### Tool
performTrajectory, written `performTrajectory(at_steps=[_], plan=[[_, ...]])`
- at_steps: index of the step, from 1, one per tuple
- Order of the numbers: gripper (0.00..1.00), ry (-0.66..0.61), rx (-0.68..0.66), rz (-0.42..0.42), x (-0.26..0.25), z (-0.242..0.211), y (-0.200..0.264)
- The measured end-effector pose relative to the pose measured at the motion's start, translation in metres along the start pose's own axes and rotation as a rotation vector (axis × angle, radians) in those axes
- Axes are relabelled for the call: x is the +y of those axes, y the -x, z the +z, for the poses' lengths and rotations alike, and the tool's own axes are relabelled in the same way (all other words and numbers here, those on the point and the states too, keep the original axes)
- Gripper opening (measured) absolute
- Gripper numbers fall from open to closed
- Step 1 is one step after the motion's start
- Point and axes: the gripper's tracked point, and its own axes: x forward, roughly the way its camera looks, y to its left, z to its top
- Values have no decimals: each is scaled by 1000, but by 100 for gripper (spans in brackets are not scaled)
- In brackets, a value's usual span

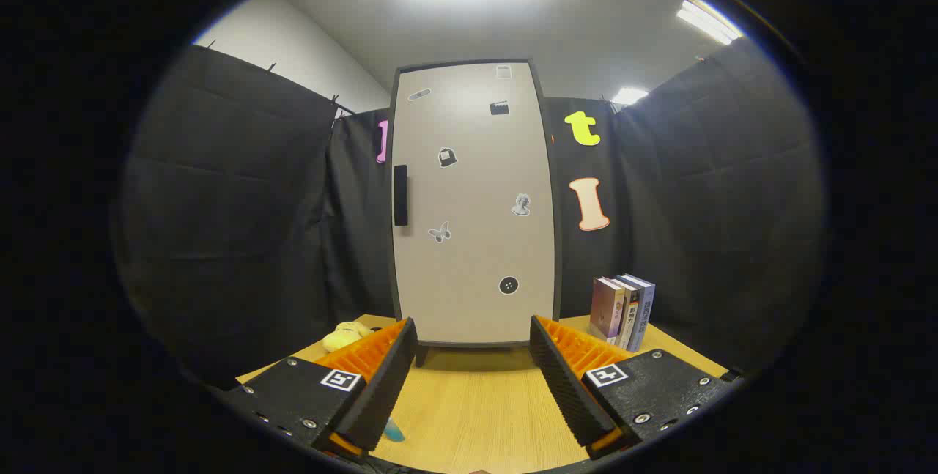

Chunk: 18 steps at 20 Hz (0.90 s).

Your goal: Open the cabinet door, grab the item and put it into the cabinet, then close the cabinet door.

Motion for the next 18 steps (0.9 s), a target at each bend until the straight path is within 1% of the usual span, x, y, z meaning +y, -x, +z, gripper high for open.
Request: performTrajectory(at_steps=[18], plan=[[95,-22,4,-26,-12,-2,0]])
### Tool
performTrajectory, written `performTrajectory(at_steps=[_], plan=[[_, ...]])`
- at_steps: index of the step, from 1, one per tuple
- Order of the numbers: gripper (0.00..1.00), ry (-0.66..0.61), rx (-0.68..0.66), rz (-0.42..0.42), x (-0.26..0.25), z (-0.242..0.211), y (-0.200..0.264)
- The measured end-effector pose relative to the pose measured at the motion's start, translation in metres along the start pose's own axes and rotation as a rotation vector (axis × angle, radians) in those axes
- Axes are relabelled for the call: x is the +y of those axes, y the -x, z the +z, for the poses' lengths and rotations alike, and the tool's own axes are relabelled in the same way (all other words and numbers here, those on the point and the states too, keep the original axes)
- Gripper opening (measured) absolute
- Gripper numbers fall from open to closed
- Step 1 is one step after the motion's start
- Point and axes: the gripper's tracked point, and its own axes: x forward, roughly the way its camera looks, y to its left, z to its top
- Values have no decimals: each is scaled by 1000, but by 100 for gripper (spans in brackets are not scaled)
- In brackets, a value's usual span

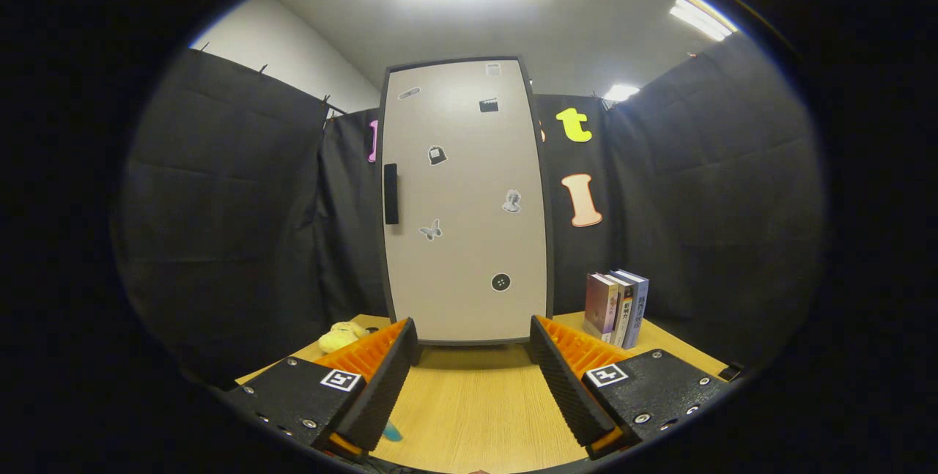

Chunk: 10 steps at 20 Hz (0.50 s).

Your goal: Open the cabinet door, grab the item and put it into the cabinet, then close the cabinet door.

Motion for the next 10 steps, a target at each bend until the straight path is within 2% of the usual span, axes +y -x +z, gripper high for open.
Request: performTrajectory(at_steps=[10], plan=[[95,-19,-40,51,26,55,-46]])
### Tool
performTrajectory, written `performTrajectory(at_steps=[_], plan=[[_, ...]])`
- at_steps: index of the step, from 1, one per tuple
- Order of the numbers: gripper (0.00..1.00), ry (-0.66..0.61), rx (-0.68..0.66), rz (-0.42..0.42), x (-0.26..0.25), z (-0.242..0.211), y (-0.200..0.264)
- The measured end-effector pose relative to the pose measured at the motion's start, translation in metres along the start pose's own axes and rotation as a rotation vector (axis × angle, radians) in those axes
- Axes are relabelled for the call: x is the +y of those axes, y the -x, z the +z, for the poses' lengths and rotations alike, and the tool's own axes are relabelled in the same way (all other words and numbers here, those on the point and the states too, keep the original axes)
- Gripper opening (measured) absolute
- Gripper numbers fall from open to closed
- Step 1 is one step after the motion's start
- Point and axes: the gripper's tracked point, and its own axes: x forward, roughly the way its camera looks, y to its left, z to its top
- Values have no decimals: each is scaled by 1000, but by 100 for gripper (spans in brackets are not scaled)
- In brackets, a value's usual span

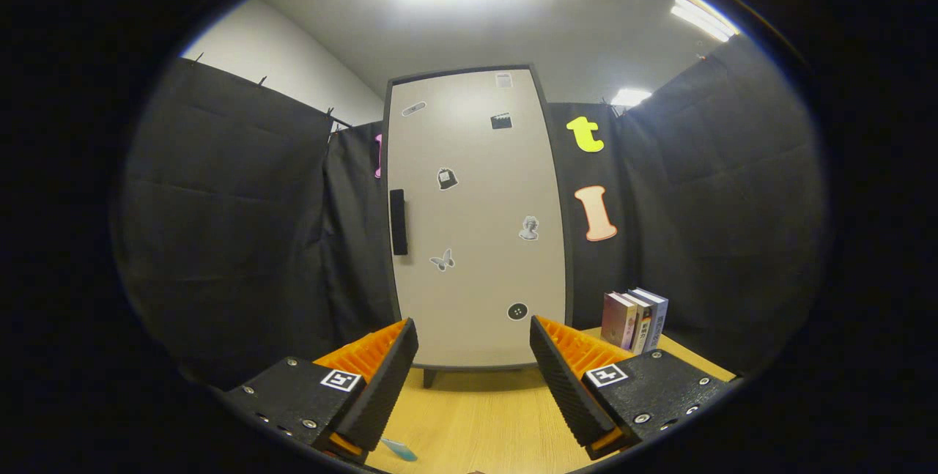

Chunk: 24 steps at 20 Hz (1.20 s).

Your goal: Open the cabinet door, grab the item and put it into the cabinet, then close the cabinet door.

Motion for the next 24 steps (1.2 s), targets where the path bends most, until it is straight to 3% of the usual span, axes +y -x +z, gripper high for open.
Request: performTrajectory(at_steps=[12,24], plan=[[95,-61,-44,62,50,65,-117],[94,-33,-22,127,112,78,-230]])
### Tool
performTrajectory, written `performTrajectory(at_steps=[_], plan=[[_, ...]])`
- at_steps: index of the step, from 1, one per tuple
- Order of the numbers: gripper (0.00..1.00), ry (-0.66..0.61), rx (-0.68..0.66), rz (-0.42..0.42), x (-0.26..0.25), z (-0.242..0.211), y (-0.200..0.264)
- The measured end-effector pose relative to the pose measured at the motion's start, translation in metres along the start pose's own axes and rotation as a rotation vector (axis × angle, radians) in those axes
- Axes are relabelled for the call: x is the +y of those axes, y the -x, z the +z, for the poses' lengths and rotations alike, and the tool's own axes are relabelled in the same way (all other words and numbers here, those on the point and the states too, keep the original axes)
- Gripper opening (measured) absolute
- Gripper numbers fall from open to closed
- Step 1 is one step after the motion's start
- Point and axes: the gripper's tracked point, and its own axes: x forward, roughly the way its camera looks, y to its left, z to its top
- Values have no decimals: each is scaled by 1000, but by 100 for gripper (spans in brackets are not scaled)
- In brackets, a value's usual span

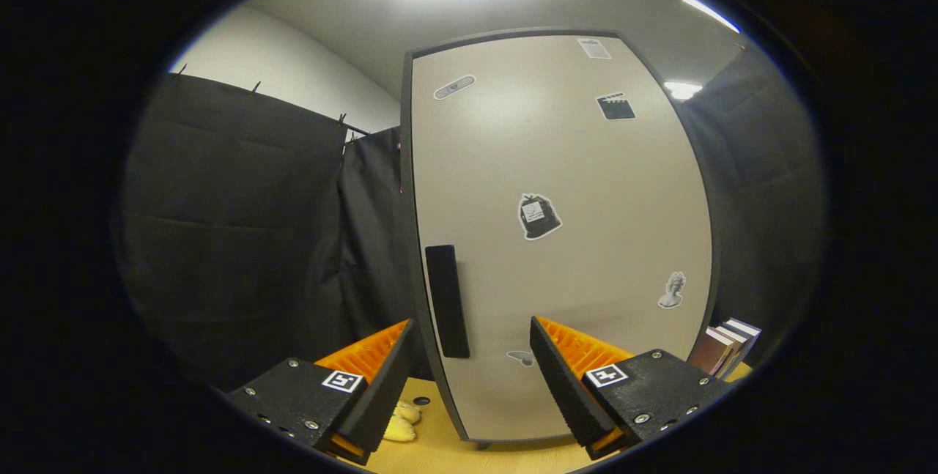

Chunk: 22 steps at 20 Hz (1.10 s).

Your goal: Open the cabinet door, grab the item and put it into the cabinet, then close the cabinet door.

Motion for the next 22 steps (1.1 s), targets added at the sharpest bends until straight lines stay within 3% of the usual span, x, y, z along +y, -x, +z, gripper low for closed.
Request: performTrajectory(at_steps=[7,9,16,19,22], plan=[[87,46,21,10,18,-5,-58],[79,48,55,-4,17,-15,-70],[39,-29,100,-6,18,-20,-88],[39,-31,118,-8,18,-22,-91],[26,28,131,1,19,-23,-87]])
